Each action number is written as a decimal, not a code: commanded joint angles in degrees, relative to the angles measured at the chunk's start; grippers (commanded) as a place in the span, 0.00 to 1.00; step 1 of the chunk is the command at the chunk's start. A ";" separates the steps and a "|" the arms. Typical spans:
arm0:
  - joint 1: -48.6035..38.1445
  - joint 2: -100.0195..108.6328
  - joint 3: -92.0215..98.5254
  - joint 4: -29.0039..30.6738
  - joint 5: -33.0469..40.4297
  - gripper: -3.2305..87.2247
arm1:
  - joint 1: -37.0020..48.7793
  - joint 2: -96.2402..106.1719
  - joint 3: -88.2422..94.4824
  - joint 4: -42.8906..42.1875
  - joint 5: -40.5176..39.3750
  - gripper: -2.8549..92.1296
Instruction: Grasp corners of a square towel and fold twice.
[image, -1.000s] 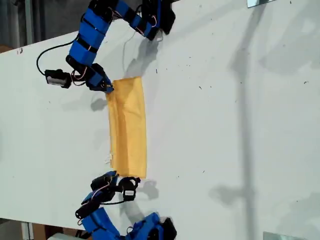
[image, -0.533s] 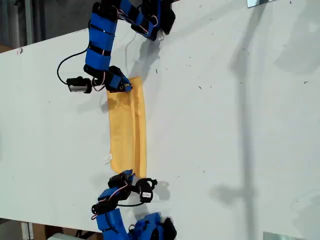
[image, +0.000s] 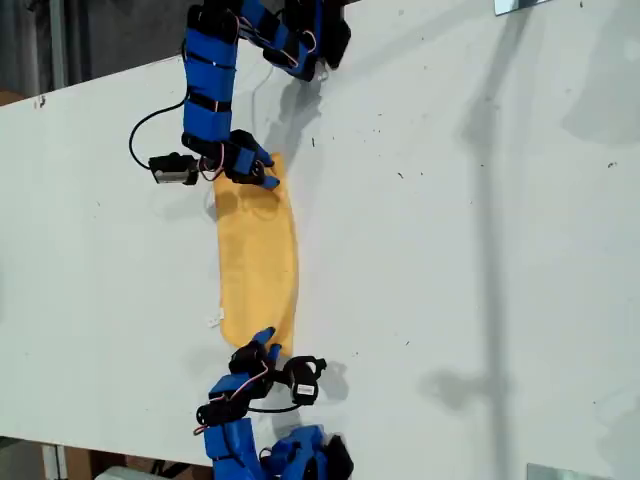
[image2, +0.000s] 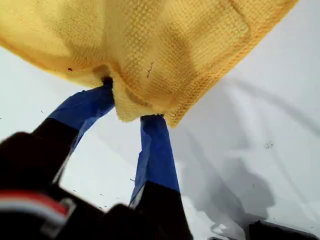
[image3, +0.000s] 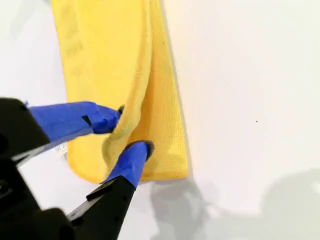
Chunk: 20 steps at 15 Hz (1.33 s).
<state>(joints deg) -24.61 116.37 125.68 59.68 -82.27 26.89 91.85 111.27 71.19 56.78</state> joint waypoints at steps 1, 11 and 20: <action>2.29 4.13 -1.67 2.11 -1.05 0.31 | -1.05 6.24 -1.05 1.23 0.35 0.41; -7.47 21.97 -2.81 17.67 4.66 0.32 | 6.77 17.67 0.18 8.70 -3.69 0.44; -6.24 21.36 -1.41 14.77 3.25 0.32 | -3.16 26.98 -1.67 7.21 -1.41 0.39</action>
<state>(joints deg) -31.11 137.46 125.51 75.59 -78.05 24.08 111.62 107.93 83.85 54.84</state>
